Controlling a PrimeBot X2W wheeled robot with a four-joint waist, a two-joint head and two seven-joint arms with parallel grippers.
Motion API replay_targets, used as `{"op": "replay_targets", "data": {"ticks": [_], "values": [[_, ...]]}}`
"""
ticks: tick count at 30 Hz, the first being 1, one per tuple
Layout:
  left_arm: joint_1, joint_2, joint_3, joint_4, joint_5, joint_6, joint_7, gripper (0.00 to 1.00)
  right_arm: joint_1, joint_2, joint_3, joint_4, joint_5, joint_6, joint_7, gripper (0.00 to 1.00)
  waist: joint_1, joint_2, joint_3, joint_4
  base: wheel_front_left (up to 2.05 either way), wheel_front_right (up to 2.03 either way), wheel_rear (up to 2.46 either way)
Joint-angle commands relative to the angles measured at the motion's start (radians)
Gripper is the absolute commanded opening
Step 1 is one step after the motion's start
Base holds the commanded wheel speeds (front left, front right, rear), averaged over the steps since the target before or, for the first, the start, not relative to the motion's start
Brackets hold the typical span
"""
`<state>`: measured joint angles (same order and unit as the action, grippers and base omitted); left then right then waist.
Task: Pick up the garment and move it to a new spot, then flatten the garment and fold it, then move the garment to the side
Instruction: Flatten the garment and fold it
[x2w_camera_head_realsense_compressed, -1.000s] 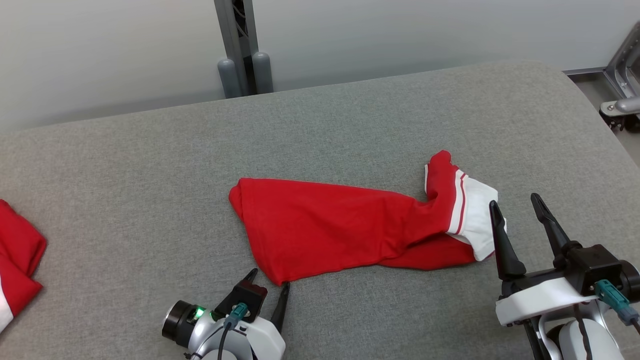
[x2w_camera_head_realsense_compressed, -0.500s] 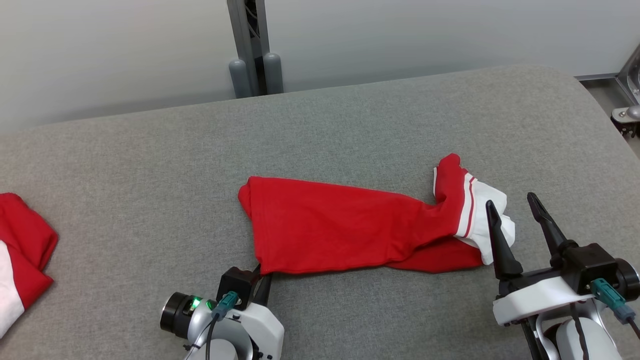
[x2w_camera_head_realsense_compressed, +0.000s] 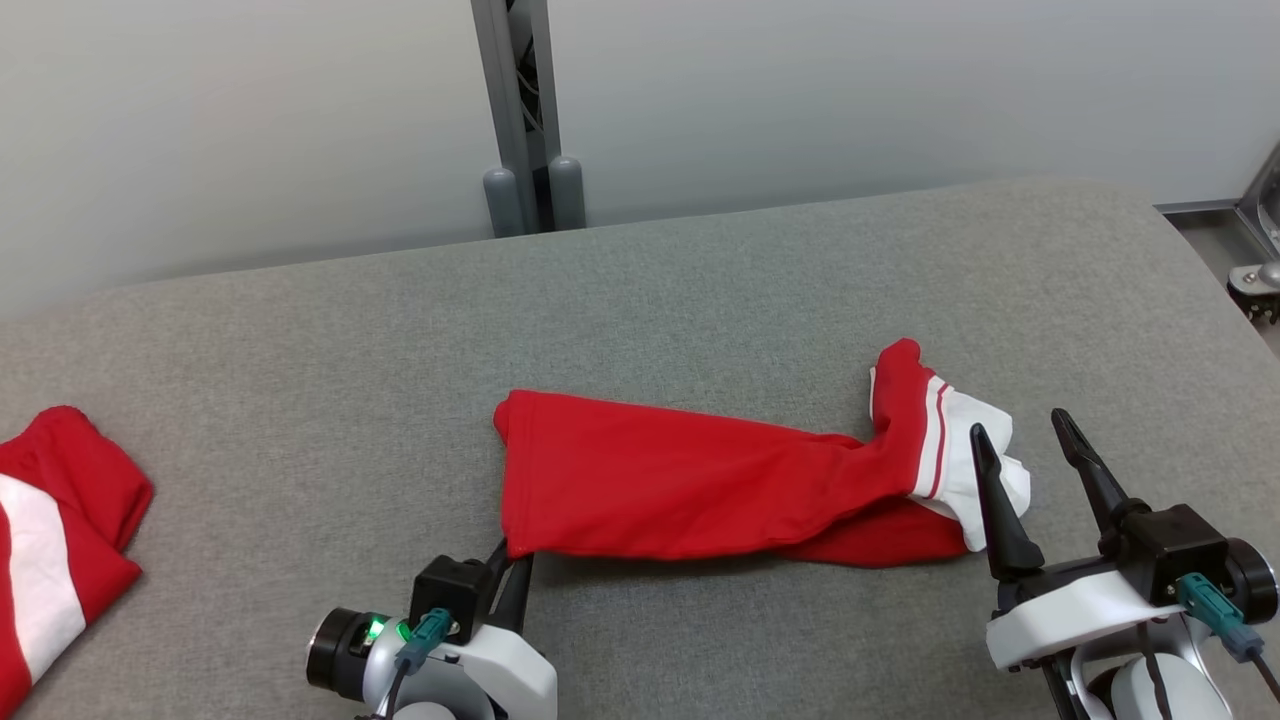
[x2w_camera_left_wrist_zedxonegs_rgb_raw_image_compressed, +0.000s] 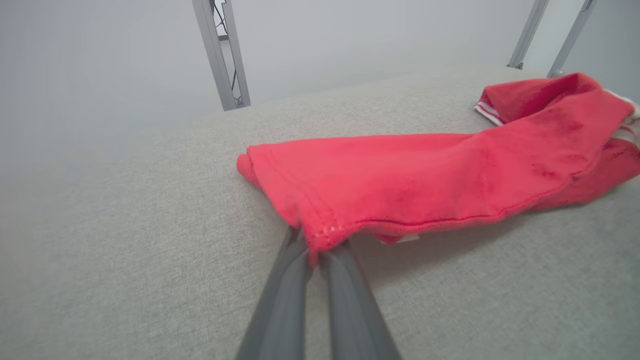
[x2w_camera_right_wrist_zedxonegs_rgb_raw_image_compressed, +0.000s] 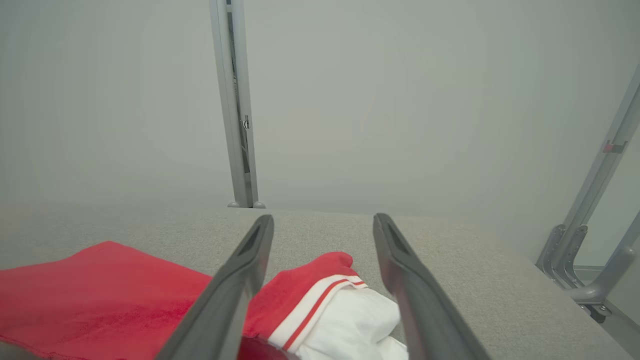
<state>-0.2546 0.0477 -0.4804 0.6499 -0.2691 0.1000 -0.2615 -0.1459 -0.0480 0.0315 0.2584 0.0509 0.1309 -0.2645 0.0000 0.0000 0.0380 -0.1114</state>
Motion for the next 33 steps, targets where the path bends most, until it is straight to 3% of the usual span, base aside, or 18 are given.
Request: {"op": "replay_targets", "data": {"ticks": [1,15,28,33], "values": [[0.017,0.005,0.026,-0.029,0.014,0.009,-0.004,0.0,0.01,-0.005,-0.005,0.0,-0.003,0.0,-0.002,1.0,0.0,0.0,-0.012,0.009,0.0,0.0,0.0],[0.117,0.005,0.199,-0.308,0.05,-0.002,-0.004,0.0,0.031,-0.005,-0.018,0.001,0.003,0.0,-0.002,1.0,0.0,0.0,-0.056,0.066,0.0,0.0,0.0],[0.138,0.005,0.298,-0.629,0.069,0.047,-0.004,0.0,0.029,-0.005,-0.004,0.0,0.01,0.0,-0.002,1.0,0.0,0.0,-0.065,0.07,0.0,0.0,0.0],[0.105,0.005,0.318,-0.676,0.081,0.073,-0.004,0.0,0.017,-0.005,0.016,-0.002,0.014,0.0,-0.002,1.0,0.0,0.0,-0.05,0.04,0.0,0.0,0.0]]}}
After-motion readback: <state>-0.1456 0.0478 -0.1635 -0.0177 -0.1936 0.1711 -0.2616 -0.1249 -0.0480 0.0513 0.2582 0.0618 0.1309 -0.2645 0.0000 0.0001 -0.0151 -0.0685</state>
